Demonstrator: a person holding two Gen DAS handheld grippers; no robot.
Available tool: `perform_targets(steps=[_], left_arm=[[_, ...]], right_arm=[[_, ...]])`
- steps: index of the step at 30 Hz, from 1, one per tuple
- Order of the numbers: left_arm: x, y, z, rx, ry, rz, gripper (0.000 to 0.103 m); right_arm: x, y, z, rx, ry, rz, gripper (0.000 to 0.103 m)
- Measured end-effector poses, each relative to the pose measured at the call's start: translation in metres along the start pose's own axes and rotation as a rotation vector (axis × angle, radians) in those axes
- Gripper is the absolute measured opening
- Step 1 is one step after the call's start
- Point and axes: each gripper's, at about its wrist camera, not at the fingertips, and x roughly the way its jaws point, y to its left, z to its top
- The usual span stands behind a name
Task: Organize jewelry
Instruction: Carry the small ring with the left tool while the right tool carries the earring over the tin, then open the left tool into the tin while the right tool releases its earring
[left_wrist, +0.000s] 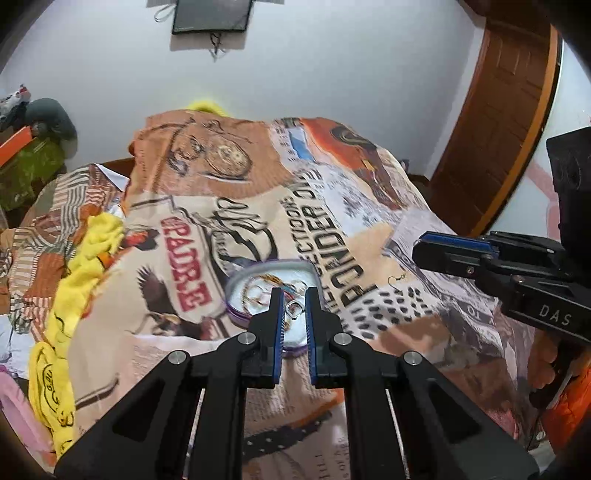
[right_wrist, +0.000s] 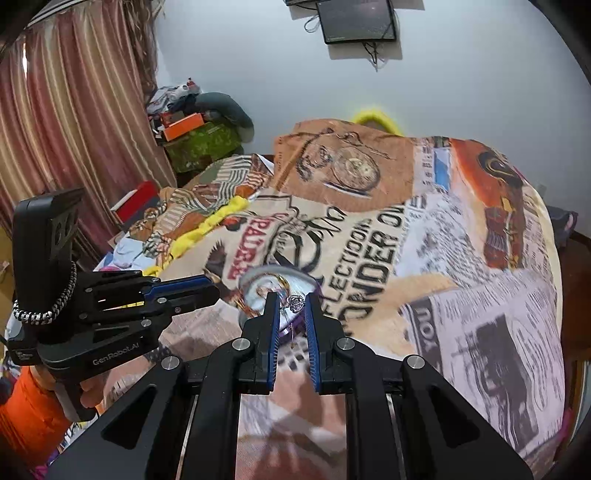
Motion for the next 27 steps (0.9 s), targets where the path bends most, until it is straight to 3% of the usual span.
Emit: perform_targets(steps=[11,27], left_arm=[[0.011,0.010,0.004,-0.008,-0.006,0.005,0.009],[0.072,0.028,-0.001,-0.032,0.097,0.016,0.009]], right_arm=[[0.023,0.010,0.021,-0.016,0.004,0.012,0.012],[0.089,-0.006,0.028,0.042,0.165,0.051,0.012]])
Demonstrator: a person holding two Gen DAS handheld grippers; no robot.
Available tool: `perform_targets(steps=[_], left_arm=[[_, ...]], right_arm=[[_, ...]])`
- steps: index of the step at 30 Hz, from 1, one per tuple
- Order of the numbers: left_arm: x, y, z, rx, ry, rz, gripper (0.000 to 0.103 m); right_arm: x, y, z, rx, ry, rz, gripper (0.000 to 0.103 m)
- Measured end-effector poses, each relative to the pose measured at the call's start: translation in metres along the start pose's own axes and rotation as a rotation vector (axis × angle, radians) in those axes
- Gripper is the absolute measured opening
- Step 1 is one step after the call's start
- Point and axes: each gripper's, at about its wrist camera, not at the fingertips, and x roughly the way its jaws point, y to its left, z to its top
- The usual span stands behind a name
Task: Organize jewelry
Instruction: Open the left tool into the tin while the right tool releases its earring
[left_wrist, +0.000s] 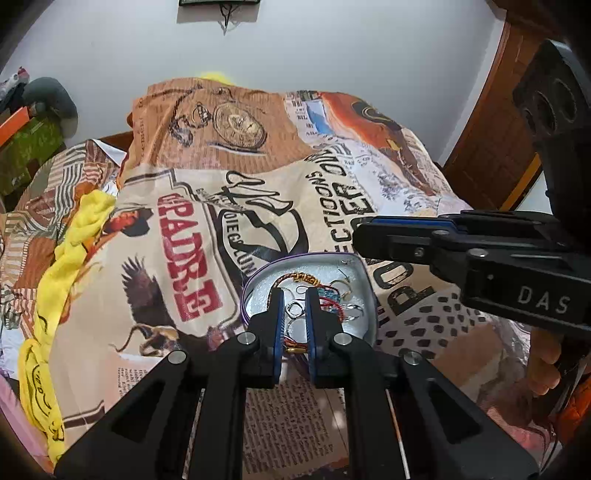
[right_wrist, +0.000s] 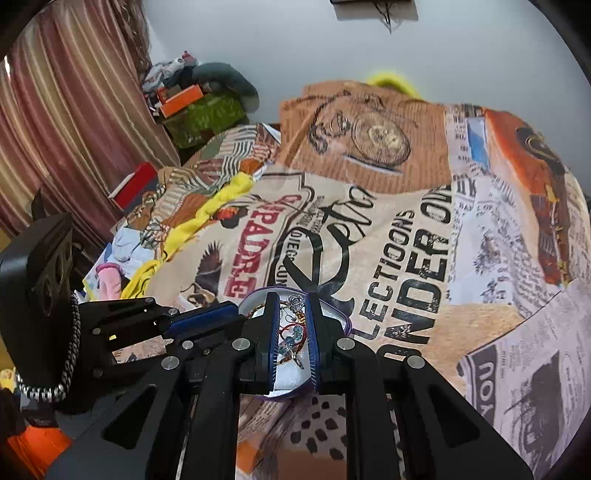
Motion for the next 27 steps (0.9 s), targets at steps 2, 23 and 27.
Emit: perform_targets(steps=[2,23,27], left_arm=[[0.004,0.002,-0.001,-0.004,0.005,0.001,0.009],[-0.019,0.002,0.002,0.002,-0.012,-0.002,0.010],[-0.051,-0.002,0.010,-0.003,-0.081,0.010,0.010]], right_arm=[[0.007,-0.001,0.000,0.006,0.019,0.000,0.012],[0.002,-0.001,0.004,0.066,0.062,0.011,0.013],[-0.030,0.010,0.004,0.034,-0.014,-0.021,0.013]])
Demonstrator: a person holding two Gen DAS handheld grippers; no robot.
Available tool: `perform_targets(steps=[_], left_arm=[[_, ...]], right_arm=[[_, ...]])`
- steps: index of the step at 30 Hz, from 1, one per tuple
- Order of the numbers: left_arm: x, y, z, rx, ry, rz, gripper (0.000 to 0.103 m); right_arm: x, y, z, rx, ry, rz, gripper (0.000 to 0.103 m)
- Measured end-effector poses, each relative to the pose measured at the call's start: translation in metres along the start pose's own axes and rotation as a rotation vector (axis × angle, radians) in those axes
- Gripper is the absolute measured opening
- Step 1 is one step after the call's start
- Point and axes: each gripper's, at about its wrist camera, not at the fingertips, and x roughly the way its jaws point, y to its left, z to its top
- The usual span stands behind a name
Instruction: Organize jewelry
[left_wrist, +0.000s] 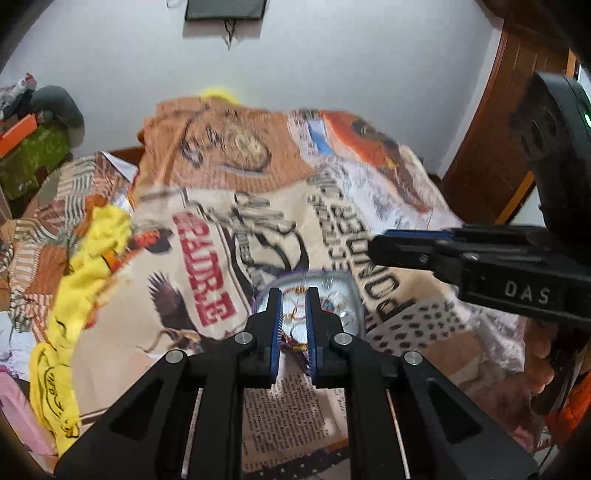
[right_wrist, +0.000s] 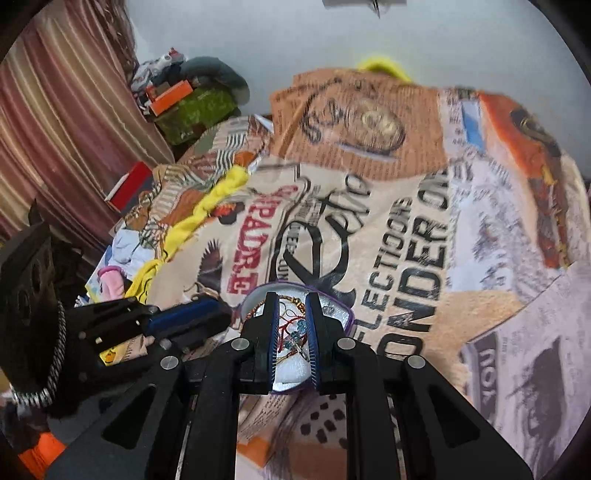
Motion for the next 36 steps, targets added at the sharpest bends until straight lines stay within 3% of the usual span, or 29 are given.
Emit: perform_targets(steps=[5,11,16,24,29,36], left_arm=[[-0.059,-0.012,0.013,0.008,-0.141,0.013,0.012],[-0.150,-0.042,0.013,0.059,-0.374,0.031,0.033],[-0.207,-0.058,-0.002,0.068,-0.517,0.024,0.047],[-0.263,-0.073,-0.034,0.042,-0.683,0.087,0.100],[-0.273,-0.080,-0.048,0.056,-0.717,0.117,0.102],[-0.271,-0.084,-0.056,0.054,-0.695,0.128,0.102]], right_arm=[[-0.059,0.021,-0.002,-0.061,-0.168,-0.044,0.013],[-0.143,0.055,-0.018,-0.120,-0.417,-0.074,0.013],[-0.196,0.086,-0.047,-0.161,-0.598,-0.122,0.017],[-0.224,0.112,-0.087,-0.147,-0.756,-0.230,0.077],[-0.230,0.111,-0.094,-0.089,-0.820,-0.288,0.103],[-0.235,0.112,-0.095,-0.080,-0.831,-0.323,0.103]])
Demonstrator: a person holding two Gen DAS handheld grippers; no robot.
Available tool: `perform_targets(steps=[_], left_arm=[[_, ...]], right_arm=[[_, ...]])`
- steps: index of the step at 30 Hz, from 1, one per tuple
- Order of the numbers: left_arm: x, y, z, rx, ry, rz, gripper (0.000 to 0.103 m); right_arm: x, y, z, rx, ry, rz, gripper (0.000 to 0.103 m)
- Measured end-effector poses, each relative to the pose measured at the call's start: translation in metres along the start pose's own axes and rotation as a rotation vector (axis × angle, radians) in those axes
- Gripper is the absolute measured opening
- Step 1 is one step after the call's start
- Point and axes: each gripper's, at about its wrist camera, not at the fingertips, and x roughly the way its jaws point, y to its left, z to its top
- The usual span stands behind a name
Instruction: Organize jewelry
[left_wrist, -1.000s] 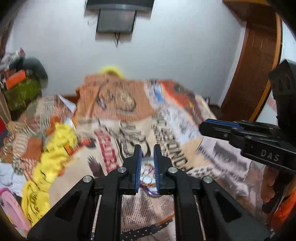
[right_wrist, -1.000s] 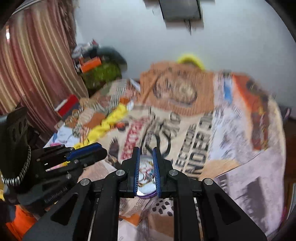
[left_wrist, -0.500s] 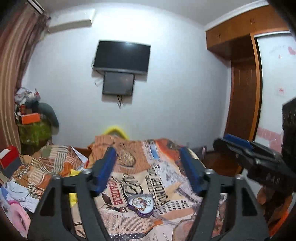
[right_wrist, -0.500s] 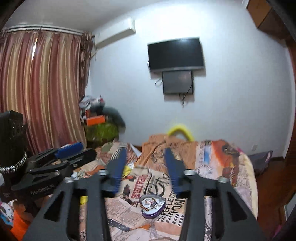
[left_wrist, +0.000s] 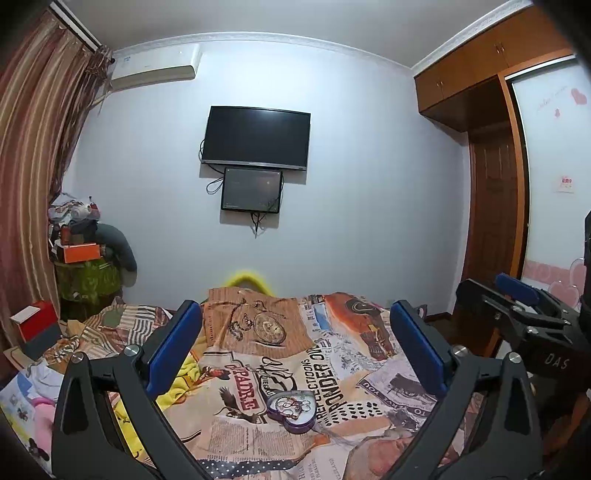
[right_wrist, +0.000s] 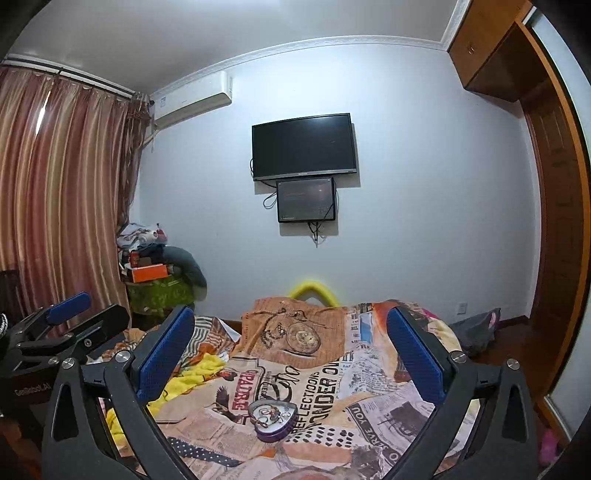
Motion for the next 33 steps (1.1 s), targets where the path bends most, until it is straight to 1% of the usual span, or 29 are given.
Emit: perform_targets(steps=[9,33], left_arm=[[0.005,0.002,-0.004,-0.002,0.019,0.011,0.102],[0.013,-0.005,-0.007,0.027,0.028,0.017,0.102]], right_arm=[[-0.011,-0.004,-0.009,0.000,0.013,0.001,0.103],[-0.014,-0.005,-0.006,0.015,0.035,0.012,0.103]])
